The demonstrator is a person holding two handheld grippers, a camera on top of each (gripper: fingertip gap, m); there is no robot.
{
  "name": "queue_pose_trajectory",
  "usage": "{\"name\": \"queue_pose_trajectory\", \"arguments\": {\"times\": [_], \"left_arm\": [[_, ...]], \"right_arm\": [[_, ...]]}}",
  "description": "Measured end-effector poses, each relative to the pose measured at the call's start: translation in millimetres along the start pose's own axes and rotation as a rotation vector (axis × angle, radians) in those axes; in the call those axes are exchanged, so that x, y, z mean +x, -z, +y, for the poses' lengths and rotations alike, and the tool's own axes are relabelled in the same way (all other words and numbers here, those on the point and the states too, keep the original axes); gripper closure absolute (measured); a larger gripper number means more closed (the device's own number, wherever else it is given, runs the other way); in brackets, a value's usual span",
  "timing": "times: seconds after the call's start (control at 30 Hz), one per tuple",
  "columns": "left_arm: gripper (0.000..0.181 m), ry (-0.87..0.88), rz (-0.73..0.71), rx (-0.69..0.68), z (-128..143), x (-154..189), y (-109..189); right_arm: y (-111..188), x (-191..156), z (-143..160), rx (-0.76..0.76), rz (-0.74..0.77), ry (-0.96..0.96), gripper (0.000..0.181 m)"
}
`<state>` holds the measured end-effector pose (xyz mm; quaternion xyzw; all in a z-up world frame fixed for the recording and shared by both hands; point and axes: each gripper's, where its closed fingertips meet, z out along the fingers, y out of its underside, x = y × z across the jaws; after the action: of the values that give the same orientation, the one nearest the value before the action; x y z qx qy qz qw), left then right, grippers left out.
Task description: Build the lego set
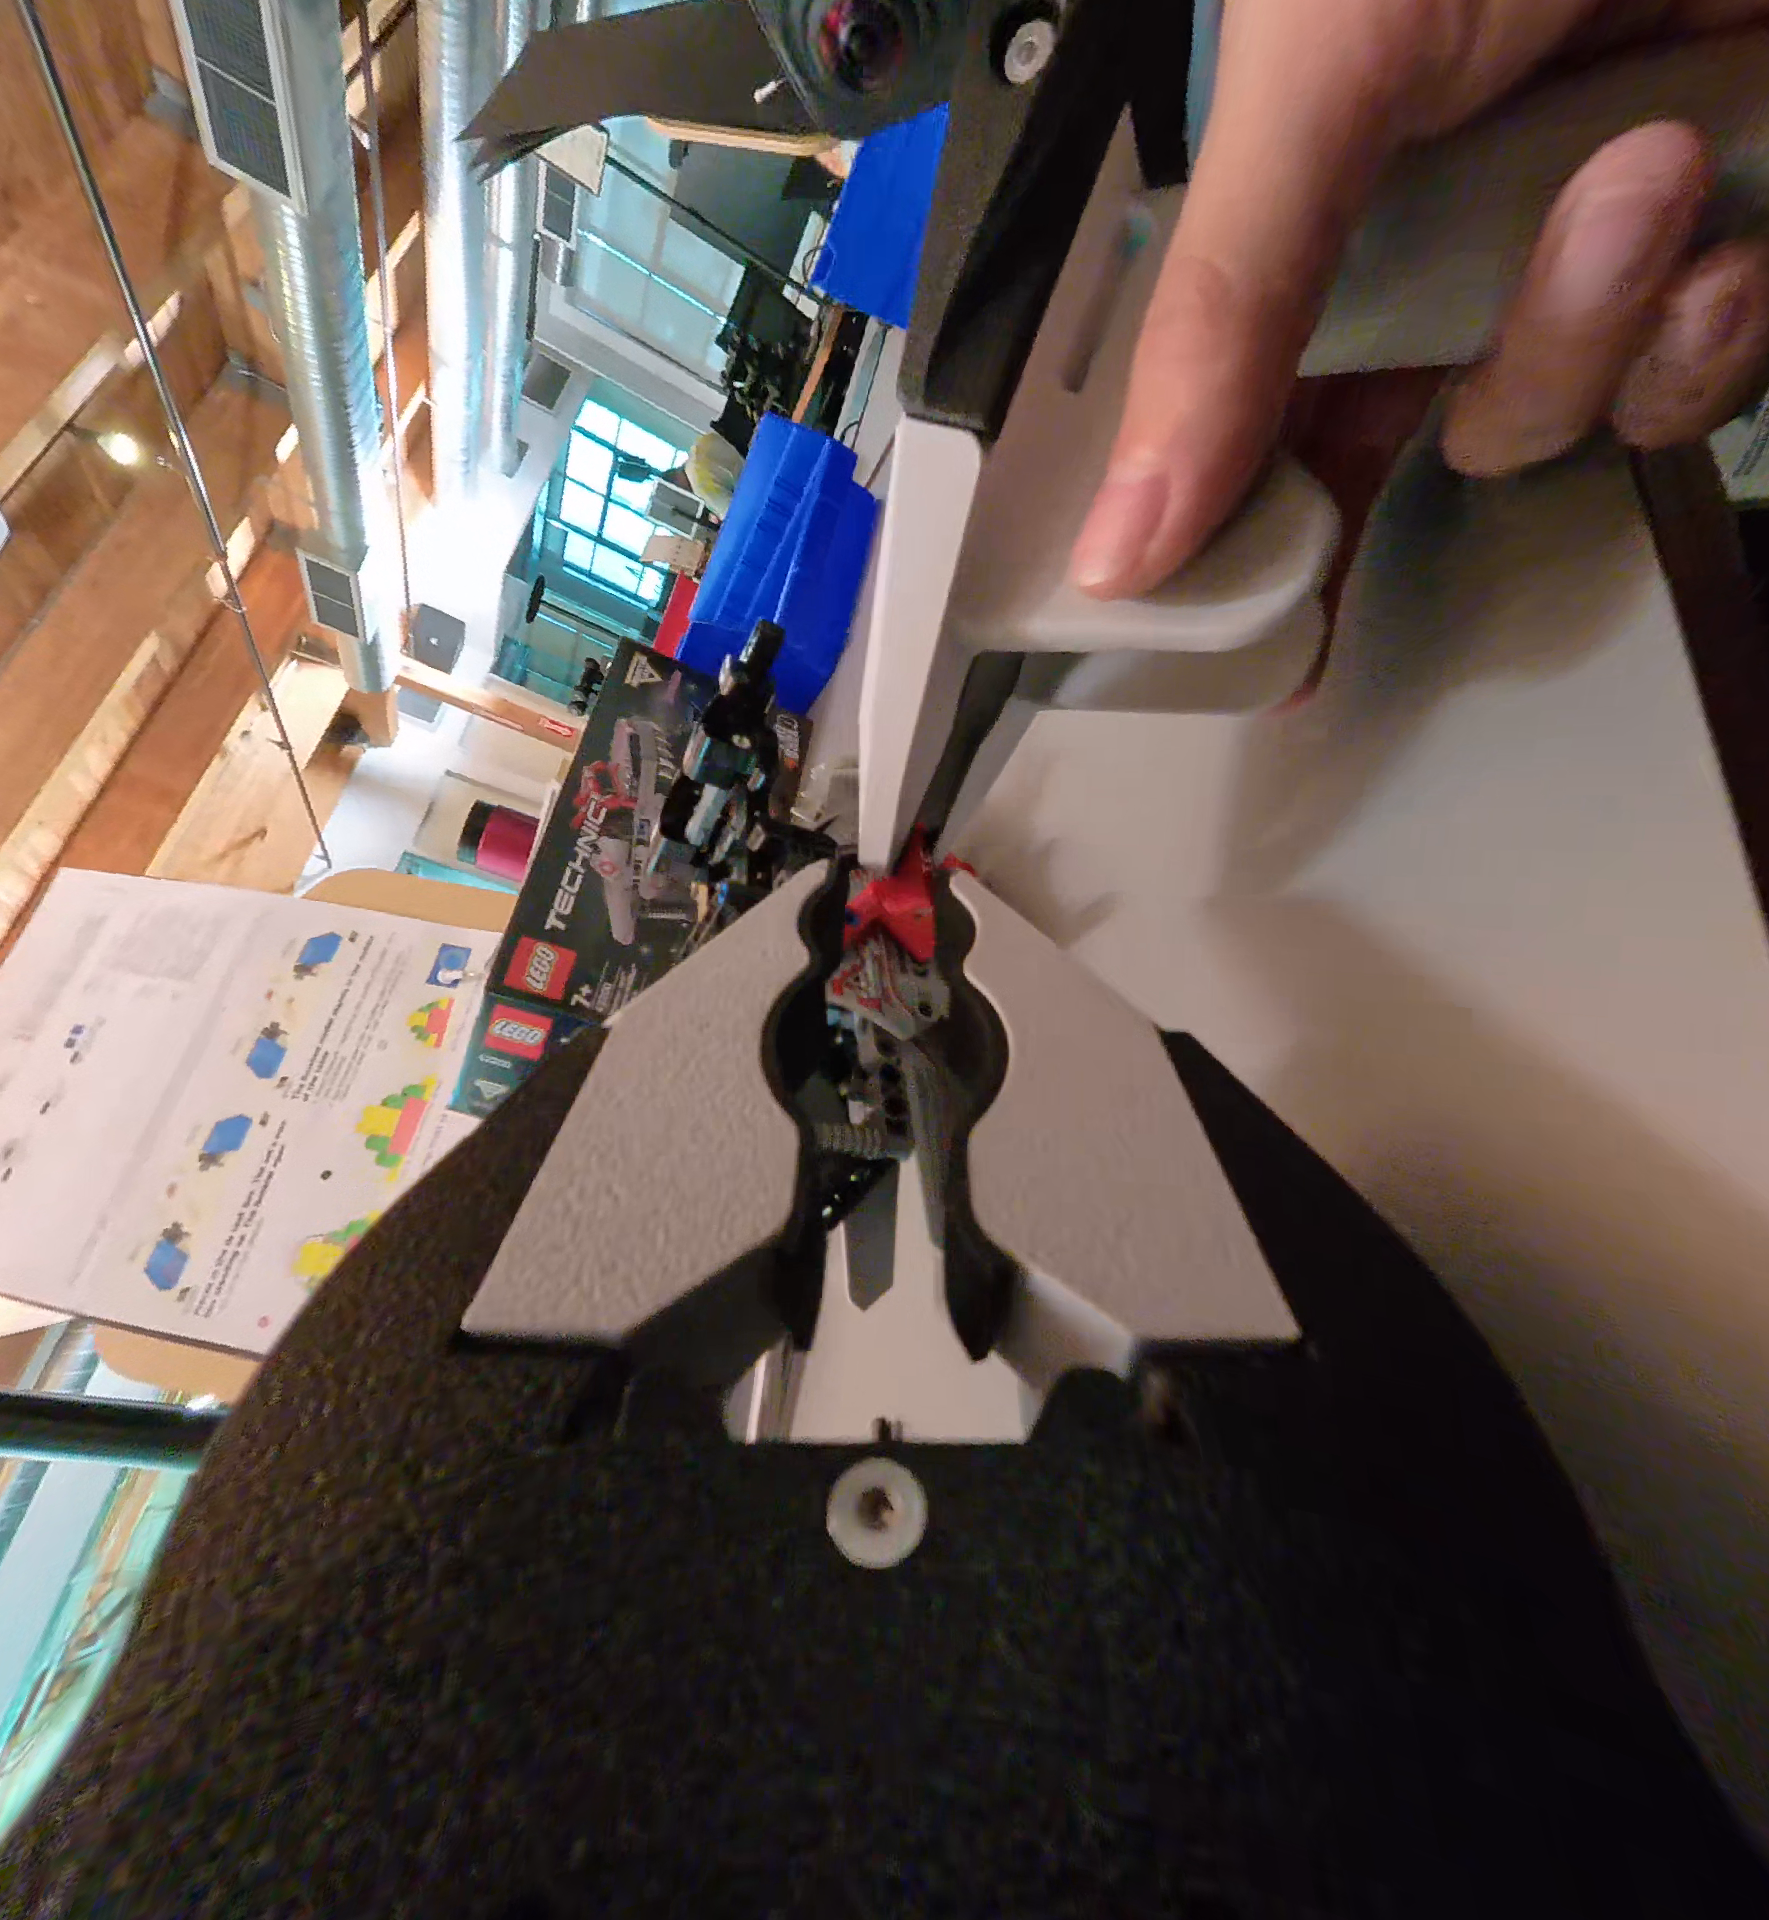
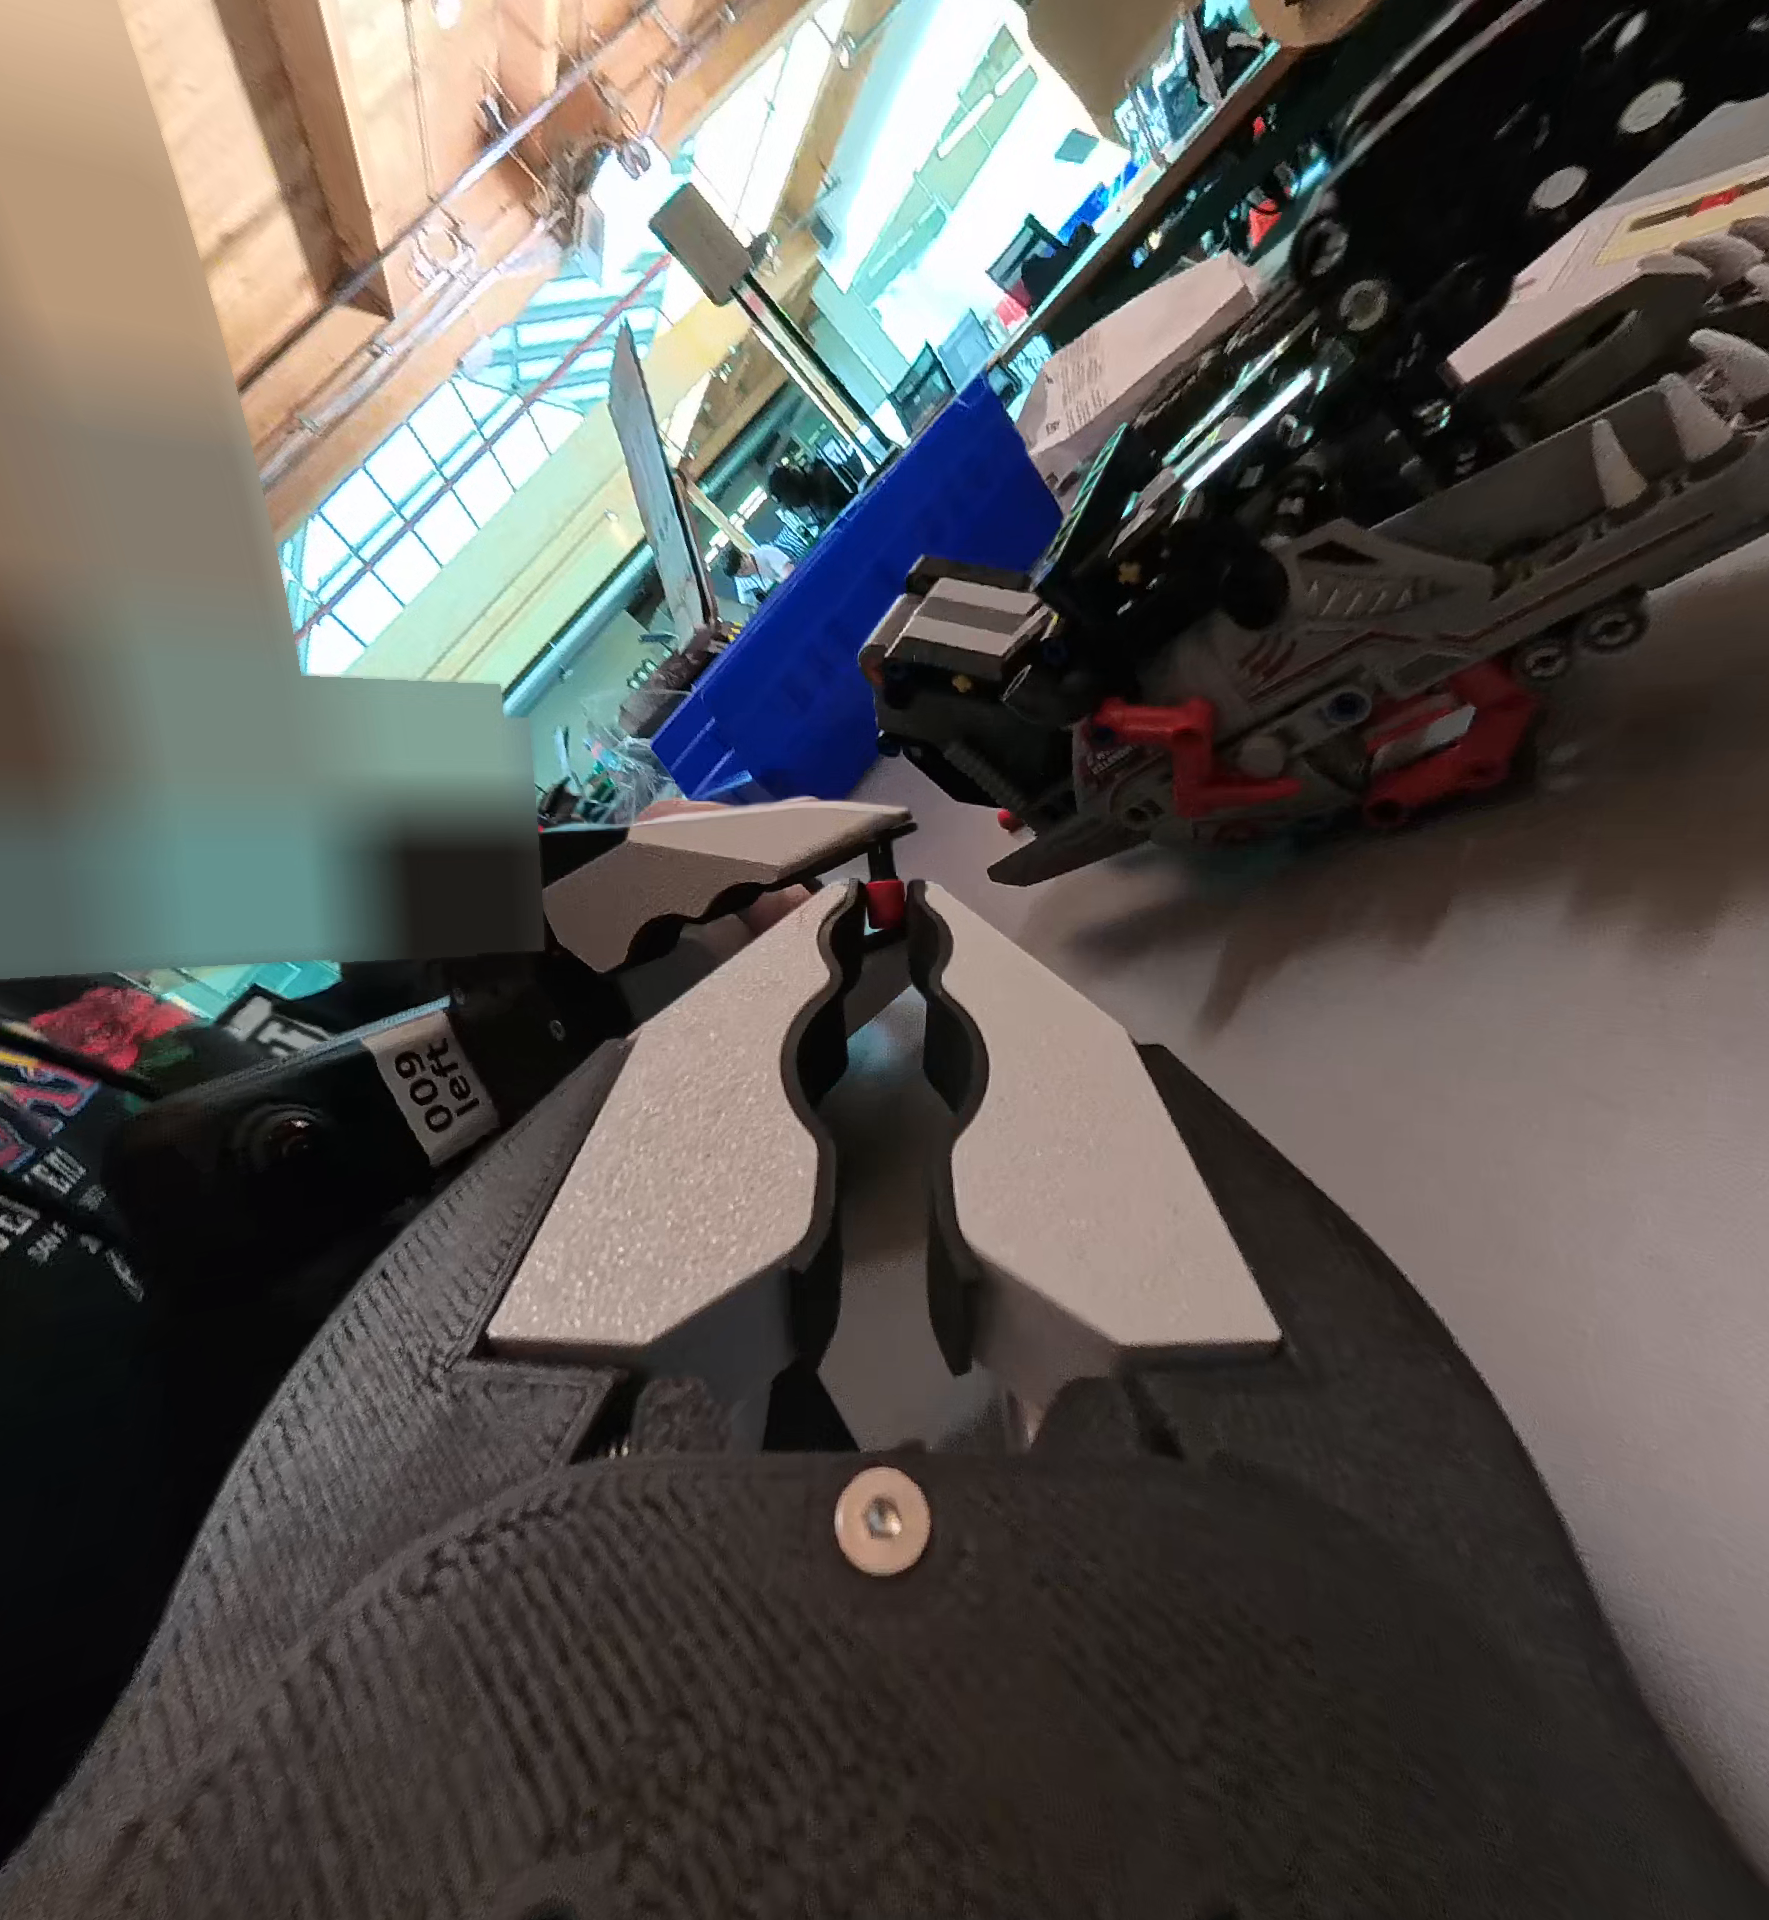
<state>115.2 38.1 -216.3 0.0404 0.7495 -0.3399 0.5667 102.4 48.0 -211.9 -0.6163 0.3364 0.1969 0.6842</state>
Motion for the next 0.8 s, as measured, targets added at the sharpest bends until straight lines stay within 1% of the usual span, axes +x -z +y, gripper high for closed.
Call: {"name": "queue_pose_trajectory", "arguments": {"times": [0.13, 0.3, 0.37, 0.4, 0.47, 0.53, 0.63, 0.67, 0.73, 0.8], "left_arm": [[0.167, 0.033, 0.008, 0.029, -1, 0, 1], [0.167, 0.002, -0.021, 0.041, -4, -3, 3], [0.167, 0.044, -0.024, 0.081, -8, -5, 4], [0.165, 0.091, 0.0, 0.097, -9, -3, 5], [0.157, 0.205, 0.056, 0.121, -11, -4, 8], [0.155, 0.341, 0.142, 0.156, -15, -8, 13], [0.148, 0.627, 0.402, 0.182, -21, -6, 23], [0.148, 0.709, 0.478, 0.208, -25, -6, 29], [0.149, 0.825, 0.551, 0.258, -31, -11, 37], [0.156, 0.871, 0.619, 0.303, -39, -10, 45]], "right_arm": [[0, -3, 1, 0.004, -0.004, 0.046, 0.175], [1, -5, 0, 0.007, -0.025, 0.042, 0.175], [3, -10, -1, 0.026, -0.045, 0.074, 0.175], [4, -13, -2, 0.036, -0.062, 0.09, 0.175], [7, -19, -3, 0.057, -0.092, 0.122, 0.175], [9, -23, -4, 0.076, -0.113, 0.156, 0.175], [13, -31, -7, 0.117, -0.14, 0.207, 0.175], [14, -34, -8, 0.126, -0.152, 0.228, 0.175], [16, -41, -8, 0.146, -0.17, 0.271, 0.175], [18, -50, -9, 0.168, -0.203, 0.313, 0.175]]}}
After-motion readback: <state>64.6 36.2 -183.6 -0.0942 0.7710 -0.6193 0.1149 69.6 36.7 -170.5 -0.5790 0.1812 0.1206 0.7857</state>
